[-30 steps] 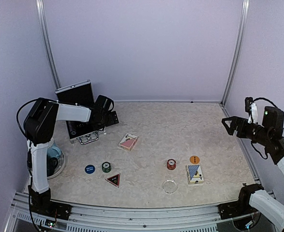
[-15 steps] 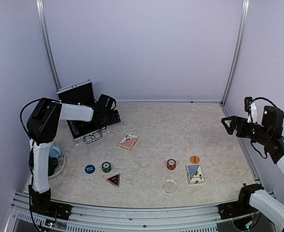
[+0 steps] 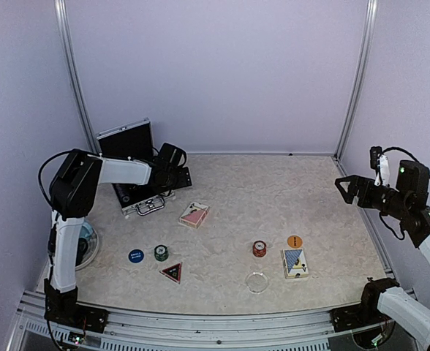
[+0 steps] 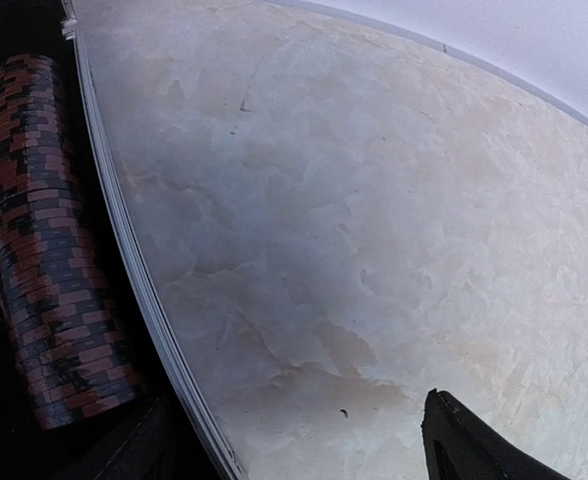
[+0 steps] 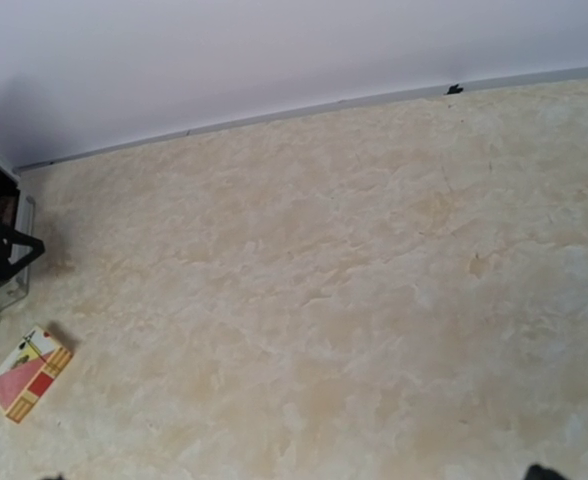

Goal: Pack up texas hold em set
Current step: Position the chip case at the center of the board.

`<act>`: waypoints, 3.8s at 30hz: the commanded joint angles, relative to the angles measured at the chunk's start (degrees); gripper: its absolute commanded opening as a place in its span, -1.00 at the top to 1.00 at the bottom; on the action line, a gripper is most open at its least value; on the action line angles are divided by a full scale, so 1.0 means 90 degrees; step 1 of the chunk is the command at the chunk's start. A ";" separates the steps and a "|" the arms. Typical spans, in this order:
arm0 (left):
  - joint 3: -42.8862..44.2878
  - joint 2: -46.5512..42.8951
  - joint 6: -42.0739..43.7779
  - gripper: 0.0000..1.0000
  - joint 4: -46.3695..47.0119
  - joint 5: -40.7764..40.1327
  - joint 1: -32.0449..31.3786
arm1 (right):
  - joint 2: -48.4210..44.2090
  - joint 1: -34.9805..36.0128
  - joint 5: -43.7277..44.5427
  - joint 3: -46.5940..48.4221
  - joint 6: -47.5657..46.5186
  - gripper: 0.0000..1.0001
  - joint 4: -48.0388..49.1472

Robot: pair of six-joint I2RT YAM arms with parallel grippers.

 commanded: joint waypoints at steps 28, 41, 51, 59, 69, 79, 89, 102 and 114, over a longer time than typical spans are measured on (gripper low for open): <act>0.1380 0.1220 0.1153 -0.53 0.0232 0.2173 -0.1465 | -0.0268 -0.0070 -0.0040 -0.0058 0.0006 -0.98 -0.0065; 0.1345 0.1274 0.1386 -0.48 0.0446 0.2689 -0.1959 | -0.0328 -0.0068 -0.0005 -0.0053 -0.0024 -0.98 -0.0129; 0.0534 0.0963 0.1375 -0.47 0.0800 0.2958 -0.2290 | -0.0348 -0.0068 -0.0003 -0.0092 -0.0008 -0.98 -0.0107; 0.0005 0.0778 0.1263 -0.46 0.0889 0.3145 -0.2503 | -0.0368 -0.0068 -0.0008 -0.0093 0.0000 -0.98 -0.0138; -0.0597 0.0365 0.1012 -0.46 0.1212 0.3153 -0.2729 | -0.0402 -0.0068 0.0001 -0.0073 0.0005 -0.98 -0.0170; -0.0840 0.0160 0.0610 -0.45 0.1281 0.3019 -0.3058 | -0.0378 -0.0068 -0.0004 -0.0038 -0.0011 -0.98 -0.0203; -0.0816 0.0134 0.0042 -0.46 0.1417 0.2861 -0.3330 | -0.0359 -0.0068 -0.0016 -0.0015 -0.0040 -0.98 -0.0216; -0.0848 -0.0217 -0.0037 -0.61 0.1071 0.1879 -0.3409 | -0.0391 -0.0068 -0.0003 -0.0040 -0.0052 -0.98 -0.0251; -0.1363 -0.1672 -0.0034 -0.98 0.0533 0.0336 -0.3513 | -0.0399 -0.0068 -0.0002 -0.0073 -0.0061 -0.98 -0.0226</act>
